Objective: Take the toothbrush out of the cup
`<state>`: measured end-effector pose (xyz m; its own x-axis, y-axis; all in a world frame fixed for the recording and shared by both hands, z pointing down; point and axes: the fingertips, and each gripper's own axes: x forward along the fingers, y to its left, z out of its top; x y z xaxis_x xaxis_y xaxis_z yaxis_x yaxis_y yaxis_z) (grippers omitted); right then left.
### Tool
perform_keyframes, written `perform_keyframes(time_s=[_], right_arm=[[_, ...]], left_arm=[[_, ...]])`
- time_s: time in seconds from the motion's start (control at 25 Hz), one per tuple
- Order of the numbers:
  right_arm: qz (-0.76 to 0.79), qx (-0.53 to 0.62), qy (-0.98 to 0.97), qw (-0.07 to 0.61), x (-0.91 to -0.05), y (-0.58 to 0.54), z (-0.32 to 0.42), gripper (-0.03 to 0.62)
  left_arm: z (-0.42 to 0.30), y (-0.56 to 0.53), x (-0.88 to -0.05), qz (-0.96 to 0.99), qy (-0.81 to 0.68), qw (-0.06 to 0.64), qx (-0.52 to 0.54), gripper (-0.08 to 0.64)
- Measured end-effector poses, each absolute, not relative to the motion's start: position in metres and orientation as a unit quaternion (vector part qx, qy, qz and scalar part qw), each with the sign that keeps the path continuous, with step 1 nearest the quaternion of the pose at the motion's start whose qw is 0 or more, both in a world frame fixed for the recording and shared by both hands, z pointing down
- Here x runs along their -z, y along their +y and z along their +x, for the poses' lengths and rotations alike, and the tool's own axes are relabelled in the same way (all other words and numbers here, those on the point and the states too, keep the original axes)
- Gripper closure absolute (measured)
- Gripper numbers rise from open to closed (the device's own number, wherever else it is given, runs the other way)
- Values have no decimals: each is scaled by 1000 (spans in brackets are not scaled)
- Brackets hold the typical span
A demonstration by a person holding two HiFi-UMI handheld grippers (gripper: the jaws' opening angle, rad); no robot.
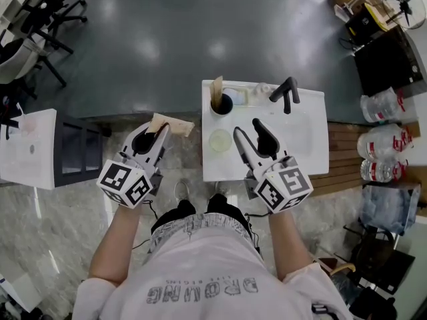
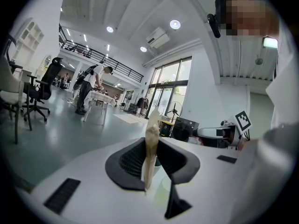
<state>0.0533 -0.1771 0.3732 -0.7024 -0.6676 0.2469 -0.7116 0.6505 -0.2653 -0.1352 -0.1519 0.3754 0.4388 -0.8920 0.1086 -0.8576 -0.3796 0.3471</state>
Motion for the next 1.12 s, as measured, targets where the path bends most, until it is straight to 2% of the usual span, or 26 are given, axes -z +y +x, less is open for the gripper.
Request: perform_keyframes(time_s=[1.12], right_arm=[[336, -195, -914, 122, -433, -248, 20, 364]], left_arm=[[-163, -161, -420, 783, -580, 222, 19, 474]])
